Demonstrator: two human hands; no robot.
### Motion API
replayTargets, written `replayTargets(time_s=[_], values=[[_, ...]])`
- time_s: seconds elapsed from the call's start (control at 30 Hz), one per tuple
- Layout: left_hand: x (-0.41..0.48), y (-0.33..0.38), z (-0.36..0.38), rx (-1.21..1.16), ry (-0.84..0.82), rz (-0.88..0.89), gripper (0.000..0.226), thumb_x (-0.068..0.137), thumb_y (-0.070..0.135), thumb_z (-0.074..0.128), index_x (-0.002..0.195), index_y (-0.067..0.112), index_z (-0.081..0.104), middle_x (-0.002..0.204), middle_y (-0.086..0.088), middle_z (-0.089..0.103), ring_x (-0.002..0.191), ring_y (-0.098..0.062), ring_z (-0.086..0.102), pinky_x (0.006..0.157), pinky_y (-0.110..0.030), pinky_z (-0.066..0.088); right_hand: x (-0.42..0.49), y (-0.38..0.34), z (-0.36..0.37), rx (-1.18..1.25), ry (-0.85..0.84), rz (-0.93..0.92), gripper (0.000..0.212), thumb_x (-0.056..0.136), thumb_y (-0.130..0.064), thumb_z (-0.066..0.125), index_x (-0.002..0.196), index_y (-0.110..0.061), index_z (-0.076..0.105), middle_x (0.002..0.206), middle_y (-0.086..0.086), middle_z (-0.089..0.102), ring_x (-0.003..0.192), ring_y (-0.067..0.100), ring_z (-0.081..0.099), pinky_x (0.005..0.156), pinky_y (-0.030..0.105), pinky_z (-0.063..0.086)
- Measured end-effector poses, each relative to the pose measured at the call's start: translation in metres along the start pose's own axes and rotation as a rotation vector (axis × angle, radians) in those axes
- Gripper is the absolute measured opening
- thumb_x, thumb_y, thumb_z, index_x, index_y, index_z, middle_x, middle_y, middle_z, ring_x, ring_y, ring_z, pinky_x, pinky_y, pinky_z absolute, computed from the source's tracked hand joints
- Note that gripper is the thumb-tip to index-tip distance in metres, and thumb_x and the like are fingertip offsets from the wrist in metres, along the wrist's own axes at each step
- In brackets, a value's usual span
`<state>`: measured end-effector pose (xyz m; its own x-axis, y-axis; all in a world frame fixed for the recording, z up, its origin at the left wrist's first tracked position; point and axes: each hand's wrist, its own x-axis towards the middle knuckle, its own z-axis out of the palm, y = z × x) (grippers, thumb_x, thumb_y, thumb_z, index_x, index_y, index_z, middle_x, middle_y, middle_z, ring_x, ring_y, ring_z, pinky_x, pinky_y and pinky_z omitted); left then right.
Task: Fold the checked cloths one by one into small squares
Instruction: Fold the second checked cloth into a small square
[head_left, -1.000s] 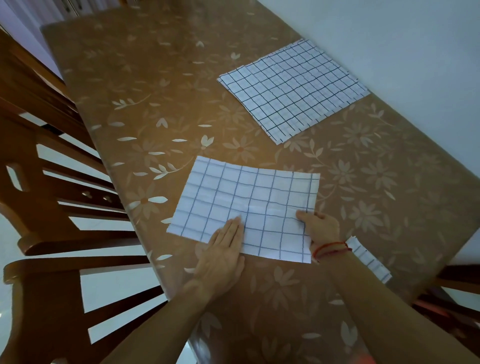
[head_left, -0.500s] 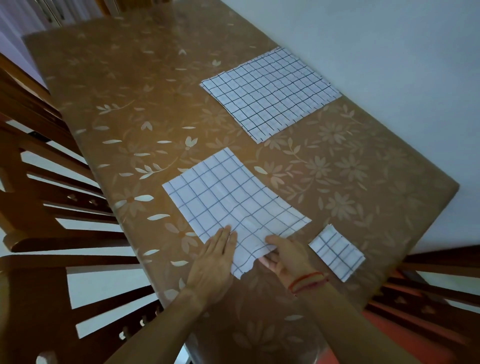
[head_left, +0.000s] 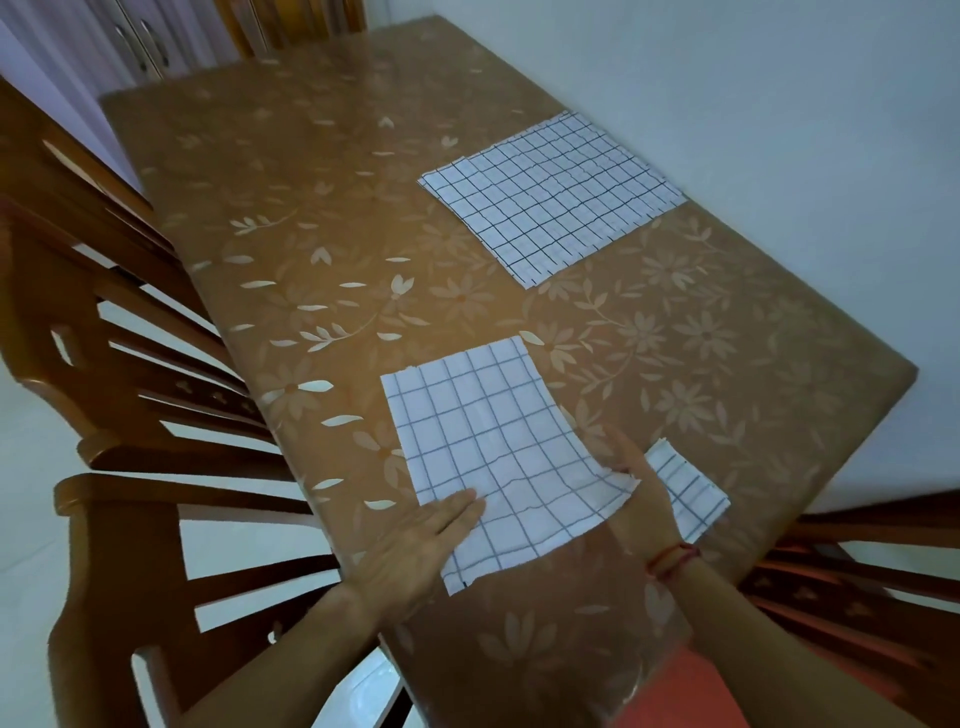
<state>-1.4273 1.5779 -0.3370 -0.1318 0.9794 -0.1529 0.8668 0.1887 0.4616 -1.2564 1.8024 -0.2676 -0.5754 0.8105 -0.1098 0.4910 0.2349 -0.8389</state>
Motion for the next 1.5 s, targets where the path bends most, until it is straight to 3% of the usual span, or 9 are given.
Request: replayTargets(time_s=[0.17,0.27,0.37,0.67,0.77,0.83,1.0,1.33,1.5], values=[[-0.018,0.003,-0.014,0.034,0.175,-0.022,0.082,0.069,-0.001,0.080,0.142,0.015,0.047,0.145,-0.005,0.049,0.128,-0.022,0.052,0.104,-0.041,0.040,0.011,0.058,-0.003,-0.298,-0.077,-0.005,0.037,0.064,0.008,0.060,0.073,-0.023,0.077,0.092,-0.008,0.062,0.085,0.001,0.058,0.082,0.012,0.046],[-0.030,-0.003,-0.018,0.026,0.202,-0.094,0.074,0.062,0.012,0.090,0.129,0.019,0.060,0.132,0.001,0.062,0.117,-0.016,0.061,0.097,-0.028,0.044,0.007,0.059,-0.008,-0.299,-0.184,0.116,0.037,0.070,0.004,0.073,0.059,-0.032,0.074,0.075,-0.029,0.060,0.073,-0.016,0.055,0.089,0.020,0.048],[-0.039,-0.003,-0.021,0.011,0.224,-0.127,0.064,0.057,0.010,0.091,0.116,0.021,0.068,0.118,0.004,0.069,0.105,-0.013,0.067,0.087,-0.024,0.052,0.003,0.029,-0.003,-0.270,-0.236,-0.015,0.041,0.056,0.000,0.086,0.058,-0.036,0.067,0.088,-0.014,0.072,0.083,-0.001,0.065,0.079,0.017,0.050],[-0.043,-0.002,-0.032,-0.197,0.138,-0.308,0.014,0.095,0.034,0.053,0.101,0.036,0.066,0.093,0.019,0.069,0.085,0.000,0.064,0.075,-0.027,0.055,0.003,0.022,-0.010,-0.315,-0.314,-0.034,0.019,0.064,-0.030,0.083,0.057,-0.038,0.067,0.061,-0.022,0.066,0.068,-0.004,0.062,0.062,0.011,0.042],[-0.033,-0.004,-0.035,-0.343,0.255,-0.408,0.025,0.094,0.046,0.050,0.102,0.032,0.069,0.094,0.019,0.070,0.087,0.000,0.064,0.080,-0.026,0.054,0.012,0.020,-0.008,-0.249,-0.271,0.012,0.033,0.068,-0.016,0.082,0.043,-0.020,0.062,0.048,-0.028,0.056,0.057,-0.008,0.057,0.055,0.011,0.038],[-0.024,-0.006,-0.037,-0.455,0.324,-0.497,0.021,0.091,0.033,0.062,0.111,0.028,0.069,0.099,0.017,0.071,0.091,-0.001,0.064,0.085,-0.025,0.053,0.020,0.019,-0.006,-0.194,-0.254,0.026,0.042,0.072,-0.011,0.081,0.043,-0.029,0.058,0.042,-0.023,0.051,0.049,-0.004,0.052,0.053,0.011,0.036],[-0.001,-0.011,-0.039,-0.572,0.349,-0.624,0.028,0.085,0.028,0.072,0.112,0.026,0.066,0.096,0.017,0.070,0.092,-0.003,0.063,0.085,-0.028,0.053,0.035,0.019,0.000,-0.038,-0.236,0.017,0.021,0.078,-0.017,0.078,0.092,-0.031,0.075,0.087,-0.015,0.075,0.085,0.003,0.070,0.078,0.027,0.055],[0.035,-0.039,-0.029,-0.706,0.349,-0.740,0.023,0.081,0.030,0.074,0.100,0.037,0.061,0.083,0.019,0.072,0.082,-0.004,0.068,0.081,-0.038,0.057,0.092,0.025,0.034,-0.055,-0.079,0.142,0.010,0.079,-0.025,0.077,0.084,-0.027,0.069,0.073,-0.008,0.071,0.071,0.009,0.068,0.066,0.033,0.056],[0.045,-0.040,-0.029,-0.558,0.390,-0.734,0.034,0.087,0.026,0.069,0.112,0.040,0.051,0.086,0.022,0.066,0.081,-0.003,0.064,0.072,-0.028,0.057,0.101,0.037,0.042,-0.072,-0.105,0.203,0.037,0.074,-0.024,0.081,0.104,-0.027,0.060,0.087,-0.018,0.066,0.080,0.000,0.063,0.071,0.026,0.052]])
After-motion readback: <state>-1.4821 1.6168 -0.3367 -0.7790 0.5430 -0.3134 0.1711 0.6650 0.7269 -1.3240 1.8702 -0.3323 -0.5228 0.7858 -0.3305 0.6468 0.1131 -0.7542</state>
